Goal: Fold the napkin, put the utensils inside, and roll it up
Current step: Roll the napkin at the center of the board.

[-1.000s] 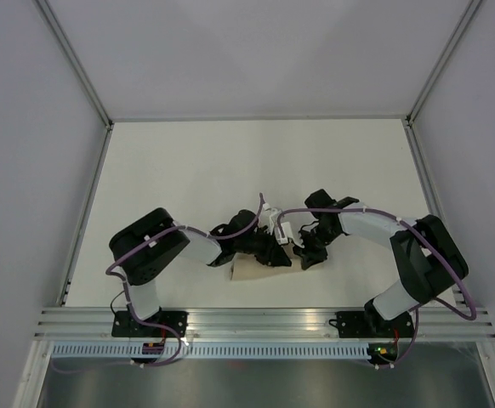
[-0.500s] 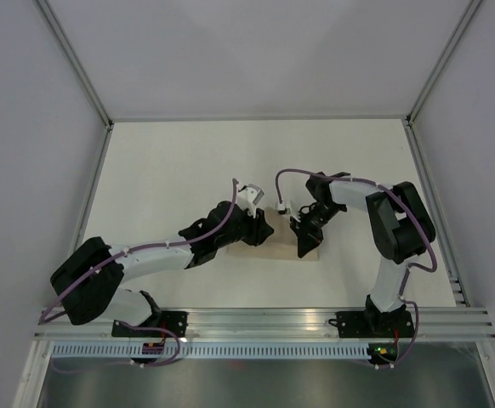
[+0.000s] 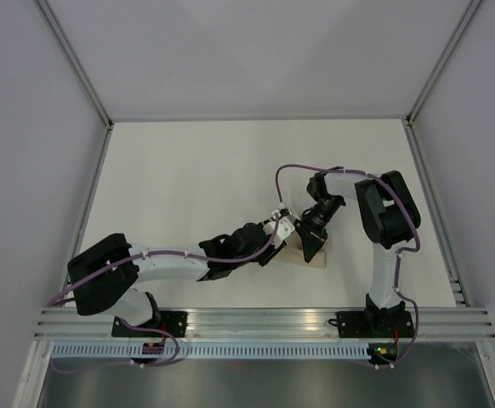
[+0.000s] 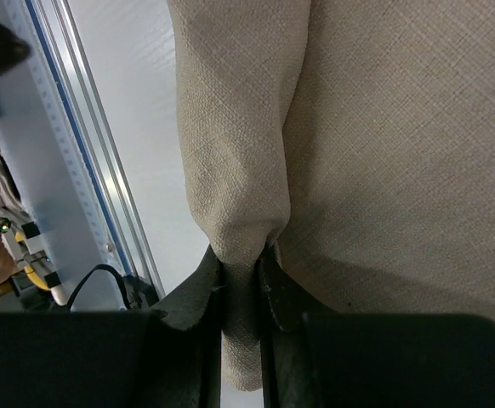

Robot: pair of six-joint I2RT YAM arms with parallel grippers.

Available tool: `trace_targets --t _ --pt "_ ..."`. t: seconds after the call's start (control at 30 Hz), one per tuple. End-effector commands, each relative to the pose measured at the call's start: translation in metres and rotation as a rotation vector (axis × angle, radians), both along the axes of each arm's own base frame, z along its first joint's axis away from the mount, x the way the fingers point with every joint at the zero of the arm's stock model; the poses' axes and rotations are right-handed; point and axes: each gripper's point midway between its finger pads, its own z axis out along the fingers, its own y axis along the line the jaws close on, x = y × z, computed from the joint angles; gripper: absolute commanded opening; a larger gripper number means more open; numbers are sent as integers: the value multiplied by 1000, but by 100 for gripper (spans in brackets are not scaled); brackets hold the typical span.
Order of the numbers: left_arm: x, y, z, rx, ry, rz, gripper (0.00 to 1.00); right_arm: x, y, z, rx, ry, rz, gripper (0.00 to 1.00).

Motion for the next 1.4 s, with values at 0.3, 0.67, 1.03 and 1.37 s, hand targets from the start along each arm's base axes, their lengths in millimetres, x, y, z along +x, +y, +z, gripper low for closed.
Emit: trace_targets --t 0.3,0.67,1.03,1.37 --pt "28 -15 -16 236 -209 -44 47 29 -35 -29 -210 -161 52 31" --pt "41 -15 -36 153 -66 -12 42 47 -30 -2 -160 -248 -35 49" --pt "37 -15 -62 120 55 15 40 89 -27 42 -103 -498 -195 56" --pt "39 -12 -75 42 203 17 38 88 -18 70 42 -882 -71 51"
